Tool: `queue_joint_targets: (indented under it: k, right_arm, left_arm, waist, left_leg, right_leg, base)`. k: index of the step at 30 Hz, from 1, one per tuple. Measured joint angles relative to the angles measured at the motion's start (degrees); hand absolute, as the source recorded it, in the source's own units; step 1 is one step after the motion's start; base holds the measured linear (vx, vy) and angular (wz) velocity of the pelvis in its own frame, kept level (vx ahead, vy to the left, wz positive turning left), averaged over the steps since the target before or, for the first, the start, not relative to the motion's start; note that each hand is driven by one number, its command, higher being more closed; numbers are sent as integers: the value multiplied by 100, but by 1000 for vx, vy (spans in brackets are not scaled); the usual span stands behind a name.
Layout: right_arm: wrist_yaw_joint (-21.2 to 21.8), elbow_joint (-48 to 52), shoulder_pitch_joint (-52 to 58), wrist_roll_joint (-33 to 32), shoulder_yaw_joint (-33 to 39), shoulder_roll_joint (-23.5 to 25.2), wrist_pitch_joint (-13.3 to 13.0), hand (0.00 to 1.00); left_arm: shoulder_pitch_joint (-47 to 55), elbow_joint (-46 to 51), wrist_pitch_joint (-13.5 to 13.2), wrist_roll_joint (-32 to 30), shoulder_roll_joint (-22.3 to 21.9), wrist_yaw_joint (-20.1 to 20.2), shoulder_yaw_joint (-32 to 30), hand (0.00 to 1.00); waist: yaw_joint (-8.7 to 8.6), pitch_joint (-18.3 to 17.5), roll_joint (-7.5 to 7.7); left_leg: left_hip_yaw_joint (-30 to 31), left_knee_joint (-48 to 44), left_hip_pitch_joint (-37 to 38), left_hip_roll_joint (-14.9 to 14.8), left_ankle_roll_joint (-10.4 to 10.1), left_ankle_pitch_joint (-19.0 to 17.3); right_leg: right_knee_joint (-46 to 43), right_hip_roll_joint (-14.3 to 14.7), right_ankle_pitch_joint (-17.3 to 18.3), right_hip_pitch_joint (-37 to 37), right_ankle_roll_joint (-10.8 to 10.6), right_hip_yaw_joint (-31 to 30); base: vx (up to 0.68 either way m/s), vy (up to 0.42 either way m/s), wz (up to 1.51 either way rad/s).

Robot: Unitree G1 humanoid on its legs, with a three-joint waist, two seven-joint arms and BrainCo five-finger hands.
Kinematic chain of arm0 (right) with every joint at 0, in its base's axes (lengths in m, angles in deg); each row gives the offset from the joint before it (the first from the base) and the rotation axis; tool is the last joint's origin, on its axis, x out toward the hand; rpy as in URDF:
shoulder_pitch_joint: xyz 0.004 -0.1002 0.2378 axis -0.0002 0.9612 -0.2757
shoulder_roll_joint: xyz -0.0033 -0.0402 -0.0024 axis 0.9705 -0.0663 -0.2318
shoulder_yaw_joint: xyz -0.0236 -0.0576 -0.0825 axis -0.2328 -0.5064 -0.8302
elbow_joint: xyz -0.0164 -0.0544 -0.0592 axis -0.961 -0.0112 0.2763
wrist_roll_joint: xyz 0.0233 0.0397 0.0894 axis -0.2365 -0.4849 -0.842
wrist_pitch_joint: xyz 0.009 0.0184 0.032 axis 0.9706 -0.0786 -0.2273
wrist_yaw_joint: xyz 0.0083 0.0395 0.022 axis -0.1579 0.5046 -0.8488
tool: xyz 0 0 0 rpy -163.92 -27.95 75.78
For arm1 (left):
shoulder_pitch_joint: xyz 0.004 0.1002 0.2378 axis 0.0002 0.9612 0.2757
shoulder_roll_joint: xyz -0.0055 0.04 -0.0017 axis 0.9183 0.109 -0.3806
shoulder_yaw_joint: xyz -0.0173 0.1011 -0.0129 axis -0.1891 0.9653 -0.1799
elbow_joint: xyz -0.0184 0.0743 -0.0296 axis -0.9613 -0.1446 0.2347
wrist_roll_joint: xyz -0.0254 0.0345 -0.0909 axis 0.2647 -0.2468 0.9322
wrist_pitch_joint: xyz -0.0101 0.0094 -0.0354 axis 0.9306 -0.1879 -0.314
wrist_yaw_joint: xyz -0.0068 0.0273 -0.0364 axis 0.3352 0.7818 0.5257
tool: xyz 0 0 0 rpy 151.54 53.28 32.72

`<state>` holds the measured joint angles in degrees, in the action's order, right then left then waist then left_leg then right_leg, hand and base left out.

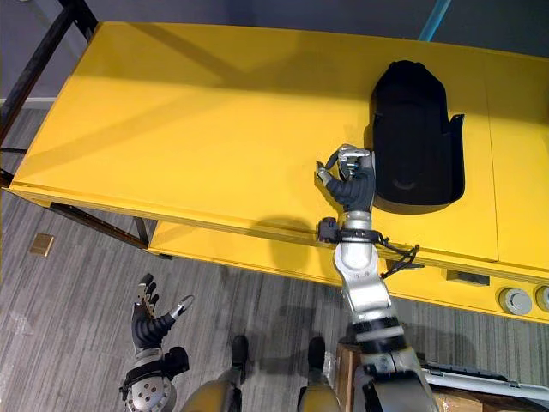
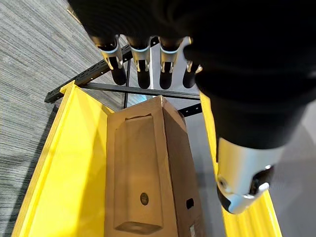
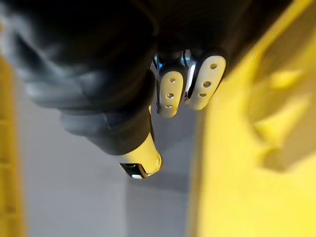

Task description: Walk over and take plastic housings, then place them on the shelf

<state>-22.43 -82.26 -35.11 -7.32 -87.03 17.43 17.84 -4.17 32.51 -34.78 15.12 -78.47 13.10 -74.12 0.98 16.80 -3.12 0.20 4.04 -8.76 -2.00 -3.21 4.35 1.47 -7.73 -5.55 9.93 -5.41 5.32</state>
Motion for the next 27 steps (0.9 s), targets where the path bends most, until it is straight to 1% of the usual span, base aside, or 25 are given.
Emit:
queue_joint_targets:
  k: [1,3,4,6,7,9,11,15,20,23,27]
  right_arm:
    - [14,214,134,0,41,13,-17,100]
    - [97,964,740,0,322,26,-164,100]
    - [132,1122,880,-3,397,32,-196,100]
    - [237,1682,1320,-30,677,44,-325,100]
    - [266,1843,1475,-38,776,48,-388,100]
    - [345,2074,1802,-59,1020,58,-508,100]
    - [370,2077,1977,-69,1201,59,-557,100]
    - [384,1803,2200,-115,1531,46,-561,100]
    - [367,992,2184,-118,1554,-27,-528,100]
    - [353,552,2081,-110,1546,-48,-415,100]
    - [328,-93,1667,-114,1456,-300,-308,100]
  left_arm:
    - [-5,0,0,-2,-18,-2,-43,0]
    - [-44,2,1,-3,-37,-1,-157,0]
    - [-42,2,2,-3,-36,-1,-174,0]
    - [-39,2,10,-5,-36,8,-284,0]
    - [-36,2,17,-5,-39,18,-294,0]
    - [-36,5,22,-10,-39,67,-318,0]
    - [-37,5,24,-12,-32,108,-322,0]
    - [-36,5,26,-118,-38,138,-322,0]
    - [-36,-4,25,-122,-34,144,-323,0]
    - [-35,-16,25,-123,-15,145,-325,0]
    - [-35,-47,25,-122,-3,145,-327,0]
  waist:
    - [-22,2,3]
    - [-69,27,47]
    - [-94,35,61]
    - [-213,67,124]
    - [-225,71,150]
    - [-338,52,195]
    - [-361,44,236]
    - [-419,36,252]
    - [-428,35,253]
    - [-412,35,252]
    - [-379,32,247]
  left_leg:
    - [-4,5,5,-2,-1,-1]
    - [-50,31,51,-6,-5,-5]
    - [-61,35,64,-7,-6,-5]
    - [-146,66,121,-17,-21,-17]
    - [-211,86,163,-25,-29,-25]
    - [-258,86,185,-46,-44,-40]
    - [-311,86,203,-70,-54,-47]
    - [-360,85,219,-120,-63,-52]
    - [-364,83,217,-139,-63,-52]
    - [-355,75,202,-133,-63,-52]
    - [-338,63,182,-120,-62,-51]
  right_leg:
    - [0,-3,0,0,0,-2]
    - [0,-6,2,-7,-2,-19]
    - [-1,-6,3,-12,-2,-24]
    - [0,1,3,-10,-4,-96]
    - [0,11,3,-11,-5,-155]
    - [2,32,3,-11,-6,-194]
    - [2,62,3,3,-6,-262]
    - [5,119,0,19,-4,-306]
    - [7,135,-3,23,-3,-312]
    - [6,131,-3,29,-4,-305]
    - [5,121,-3,36,-4,-295]
  base:
    - [20,20,-4]
    - [9,12,-9]
    - [5,11,-9]
    - [8,16,-19]
    - [8,15,-26]
    - [17,9,-17]
    - [21,6,-16]
    - [17,2,-7]
    - [0,0,0]
    - [0,0,0]
    - [5,8,0]
